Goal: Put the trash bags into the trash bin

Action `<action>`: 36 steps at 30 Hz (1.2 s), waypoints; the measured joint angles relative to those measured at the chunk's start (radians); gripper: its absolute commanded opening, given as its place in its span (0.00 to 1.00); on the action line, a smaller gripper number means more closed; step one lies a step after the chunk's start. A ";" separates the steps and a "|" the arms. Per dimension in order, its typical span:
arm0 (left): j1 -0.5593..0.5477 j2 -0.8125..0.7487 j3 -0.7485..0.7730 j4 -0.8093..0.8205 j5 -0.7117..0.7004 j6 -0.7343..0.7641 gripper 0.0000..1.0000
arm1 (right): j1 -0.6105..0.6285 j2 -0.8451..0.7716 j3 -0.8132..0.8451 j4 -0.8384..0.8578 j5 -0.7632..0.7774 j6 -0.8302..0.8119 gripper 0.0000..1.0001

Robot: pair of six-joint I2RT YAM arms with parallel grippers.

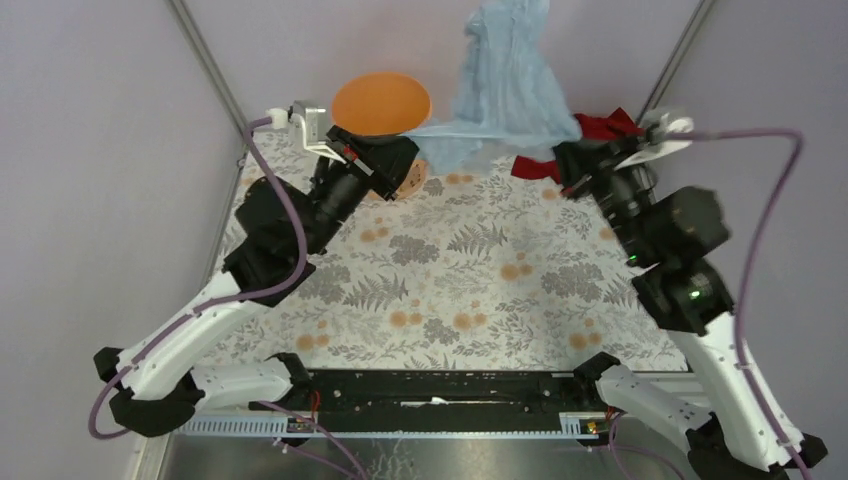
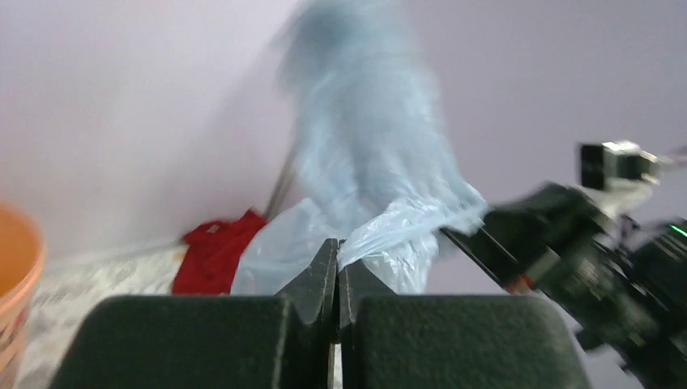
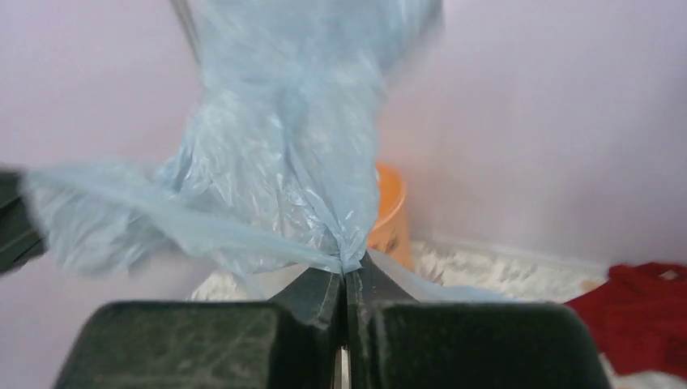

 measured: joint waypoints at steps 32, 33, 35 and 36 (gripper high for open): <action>0.153 0.444 -0.529 -0.184 -0.024 -0.236 0.00 | 0.033 0.421 -0.562 -0.084 -0.076 0.113 0.00; 0.158 0.473 -0.531 -0.256 -0.010 -0.240 0.00 | 0.033 0.435 -0.561 -0.110 -0.076 0.113 0.00; 0.186 0.503 -0.410 -0.428 0.034 -0.228 0.00 | 0.033 0.471 -0.434 -0.290 -0.060 0.094 0.00; 0.199 0.524 -0.267 -0.483 0.059 -0.214 0.00 | 0.033 0.501 -0.259 -0.367 -0.037 0.072 0.00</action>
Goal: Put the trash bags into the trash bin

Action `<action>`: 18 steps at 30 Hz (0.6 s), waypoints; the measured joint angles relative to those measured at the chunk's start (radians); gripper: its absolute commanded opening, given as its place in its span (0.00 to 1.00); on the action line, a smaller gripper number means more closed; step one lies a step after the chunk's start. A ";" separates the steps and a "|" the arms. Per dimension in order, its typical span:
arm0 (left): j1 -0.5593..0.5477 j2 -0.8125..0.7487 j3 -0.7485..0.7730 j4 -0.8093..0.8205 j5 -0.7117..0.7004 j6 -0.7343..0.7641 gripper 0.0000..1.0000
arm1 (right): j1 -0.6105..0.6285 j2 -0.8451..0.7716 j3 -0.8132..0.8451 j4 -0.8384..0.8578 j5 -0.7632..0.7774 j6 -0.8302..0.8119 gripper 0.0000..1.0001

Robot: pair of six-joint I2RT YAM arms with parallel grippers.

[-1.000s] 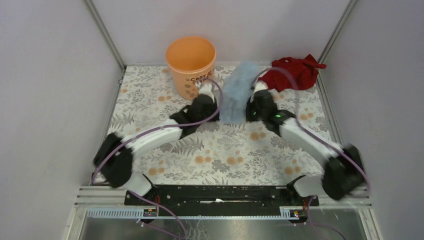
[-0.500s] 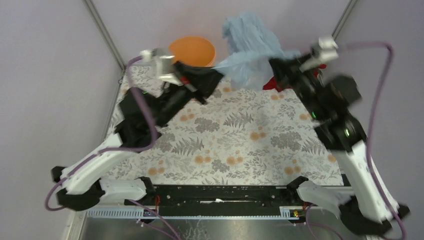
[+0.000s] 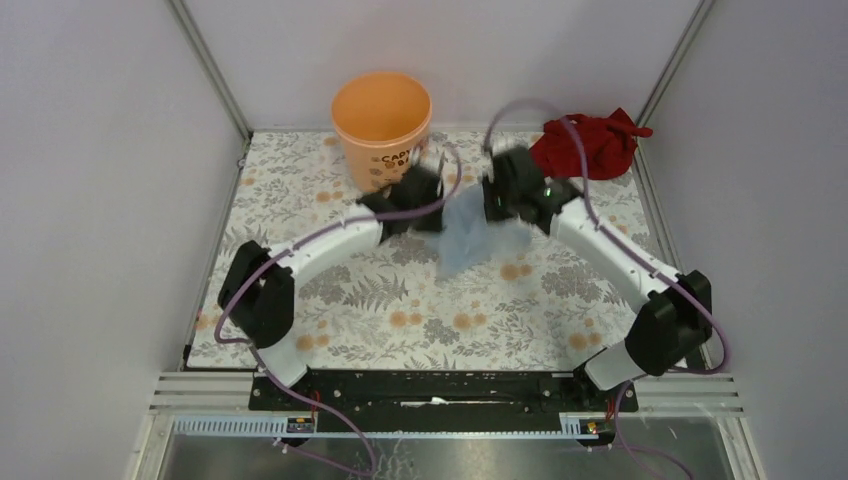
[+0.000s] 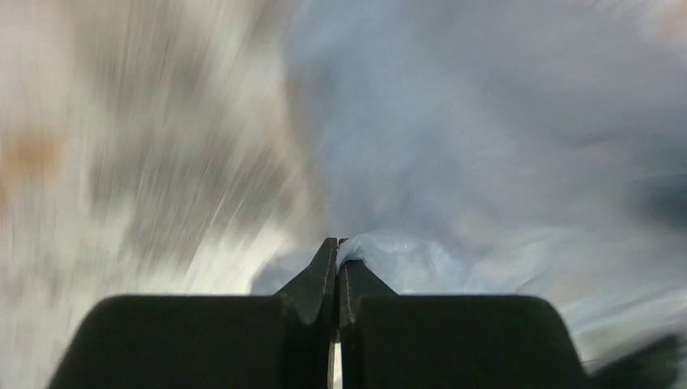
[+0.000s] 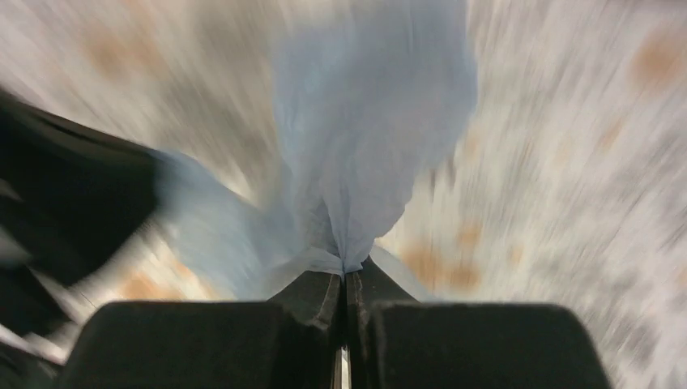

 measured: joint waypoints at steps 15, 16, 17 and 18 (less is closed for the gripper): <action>-0.174 -0.490 -0.072 0.621 -0.158 0.126 0.00 | 0.000 -0.625 -0.101 0.564 -0.069 -0.008 0.00; -0.163 -0.454 -0.103 0.608 -0.165 0.106 0.00 | 0.000 -0.575 -0.201 0.580 -0.085 0.015 0.00; -0.146 -0.370 -0.178 0.575 -0.168 0.058 0.00 | 0.000 -0.502 -0.262 0.568 -0.100 0.030 0.00; -0.140 -0.262 -0.246 0.528 -0.159 0.023 0.00 | 0.000 -0.399 -0.320 0.541 -0.119 0.046 0.00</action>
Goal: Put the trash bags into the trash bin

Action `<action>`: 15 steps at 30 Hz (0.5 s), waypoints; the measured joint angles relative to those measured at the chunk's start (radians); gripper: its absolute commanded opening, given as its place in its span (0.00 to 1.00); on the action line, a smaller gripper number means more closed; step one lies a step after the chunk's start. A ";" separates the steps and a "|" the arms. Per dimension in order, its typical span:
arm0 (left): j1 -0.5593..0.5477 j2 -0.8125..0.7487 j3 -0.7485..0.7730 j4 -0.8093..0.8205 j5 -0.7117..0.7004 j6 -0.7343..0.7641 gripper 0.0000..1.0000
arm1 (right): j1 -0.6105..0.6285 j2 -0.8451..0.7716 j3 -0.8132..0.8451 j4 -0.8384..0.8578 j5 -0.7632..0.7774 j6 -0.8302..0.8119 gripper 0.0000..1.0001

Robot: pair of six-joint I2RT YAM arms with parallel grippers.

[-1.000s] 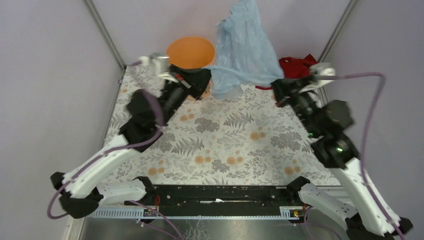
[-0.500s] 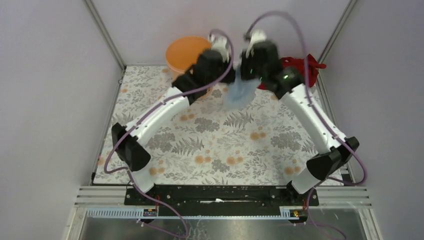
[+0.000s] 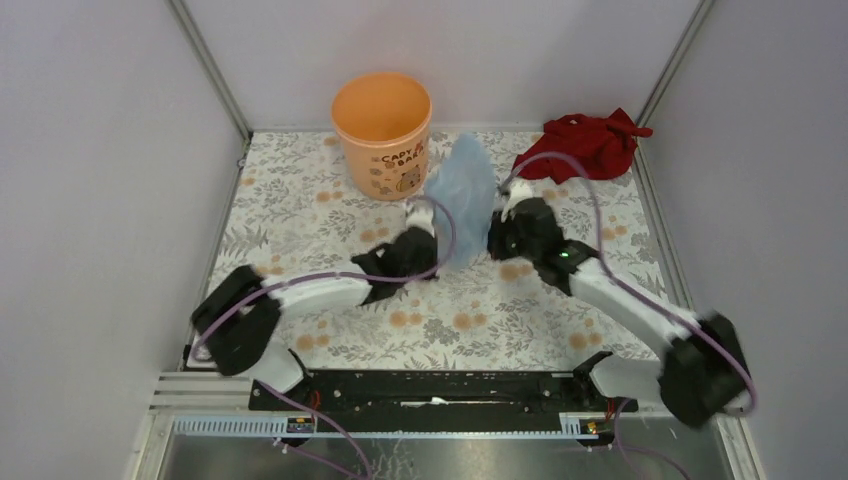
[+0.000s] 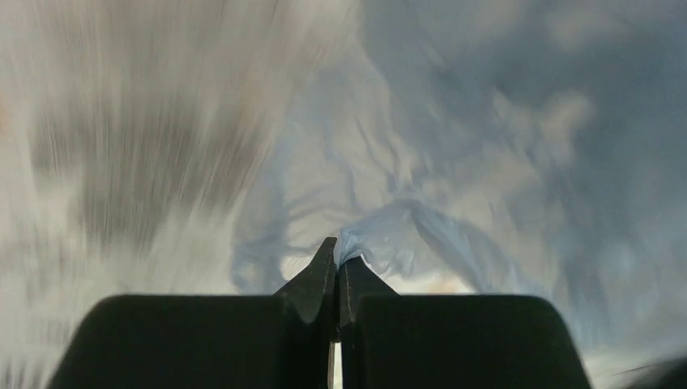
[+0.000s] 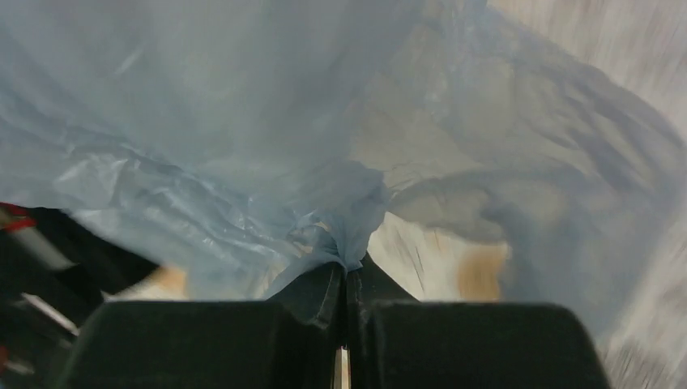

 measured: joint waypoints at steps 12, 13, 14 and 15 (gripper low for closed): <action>0.013 -0.011 0.224 -0.267 0.063 0.008 0.00 | -0.001 0.266 0.352 -0.402 0.057 -0.035 0.79; 0.024 -0.056 0.205 -0.259 0.078 0.004 0.00 | -0.001 0.235 0.322 -0.405 0.058 -0.037 0.84; 0.039 -0.093 0.179 -0.255 0.094 -0.001 0.00 | -0.001 0.214 0.293 -0.410 0.058 -0.034 0.90; 0.054 -0.118 0.148 -0.253 0.111 -0.010 0.00 | -0.001 0.191 0.249 -0.415 0.057 -0.035 0.94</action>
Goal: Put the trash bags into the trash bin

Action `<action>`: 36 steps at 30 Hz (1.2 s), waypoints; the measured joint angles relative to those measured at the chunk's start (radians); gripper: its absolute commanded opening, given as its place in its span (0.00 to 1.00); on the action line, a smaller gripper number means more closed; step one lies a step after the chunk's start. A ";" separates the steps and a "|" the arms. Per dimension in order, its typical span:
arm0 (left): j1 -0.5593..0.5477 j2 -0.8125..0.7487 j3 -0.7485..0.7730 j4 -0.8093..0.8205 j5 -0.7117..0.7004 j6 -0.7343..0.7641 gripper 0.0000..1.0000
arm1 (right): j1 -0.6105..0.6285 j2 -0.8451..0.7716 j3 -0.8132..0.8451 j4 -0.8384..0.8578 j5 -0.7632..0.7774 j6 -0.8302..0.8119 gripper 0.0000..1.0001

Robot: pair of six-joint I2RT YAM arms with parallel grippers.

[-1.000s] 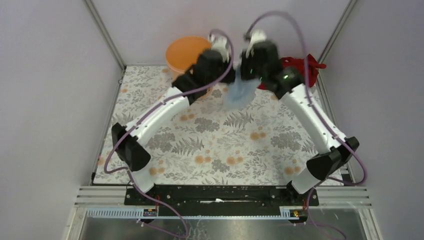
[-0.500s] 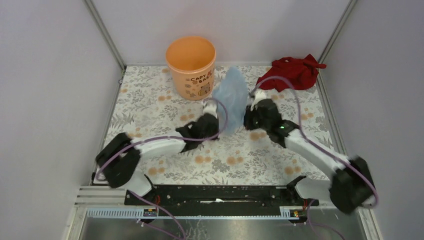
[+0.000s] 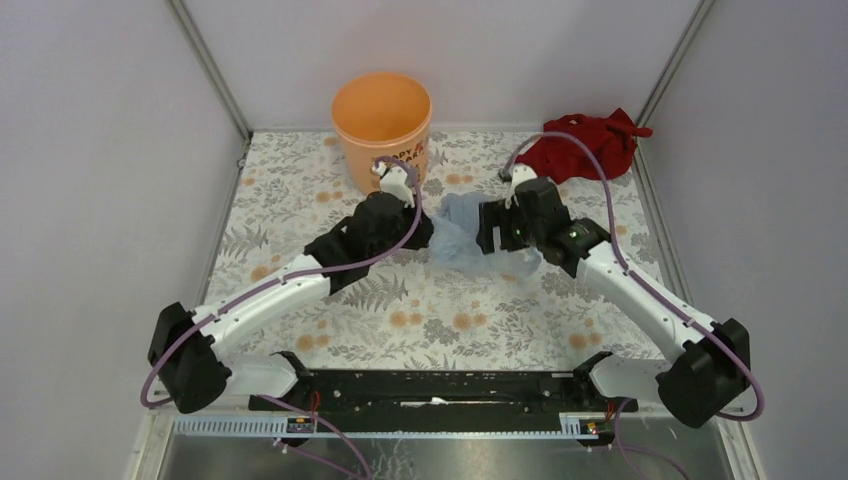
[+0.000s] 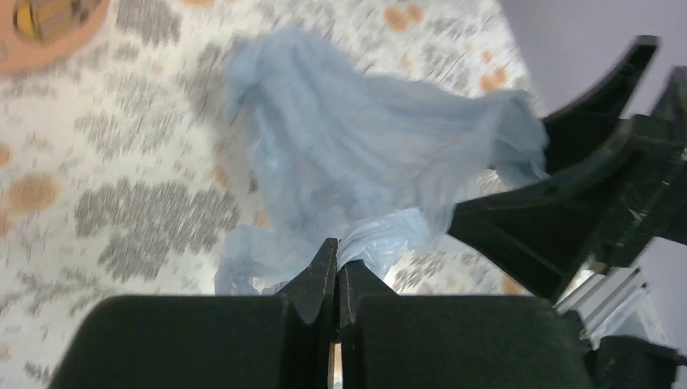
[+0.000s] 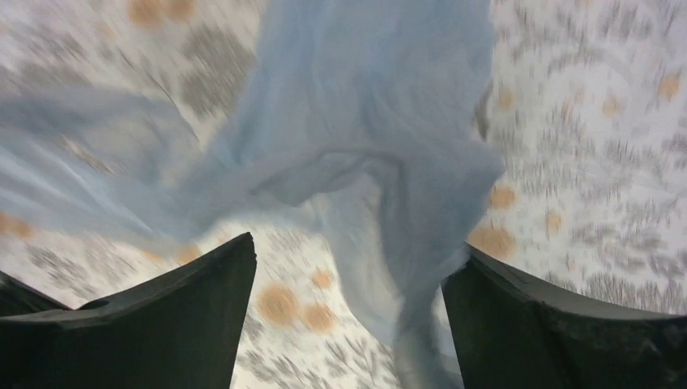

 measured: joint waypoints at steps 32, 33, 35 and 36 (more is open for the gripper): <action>0.236 -0.153 -0.433 0.080 0.389 -0.266 0.00 | 0.047 -0.233 -0.692 0.264 -0.116 0.435 0.28; 0.246 -0.145 -0.435 0.092 0.400 -0.275 0.00 | 0.048 -0.193 -0.655 0.251 -0.096 0.428 0.14; 0.288 -0.094 -0.412 0.124 0.431 -0.308 0.00 | 0.045 -0.082 -0.448 0.149 -0.022 0.387 0.00; 0.320 -0.038 -0.364 0.121 0.454 -0.331 0.00 | 0.043 -0.047 -0.364 0.138 0.002 0.358 0.00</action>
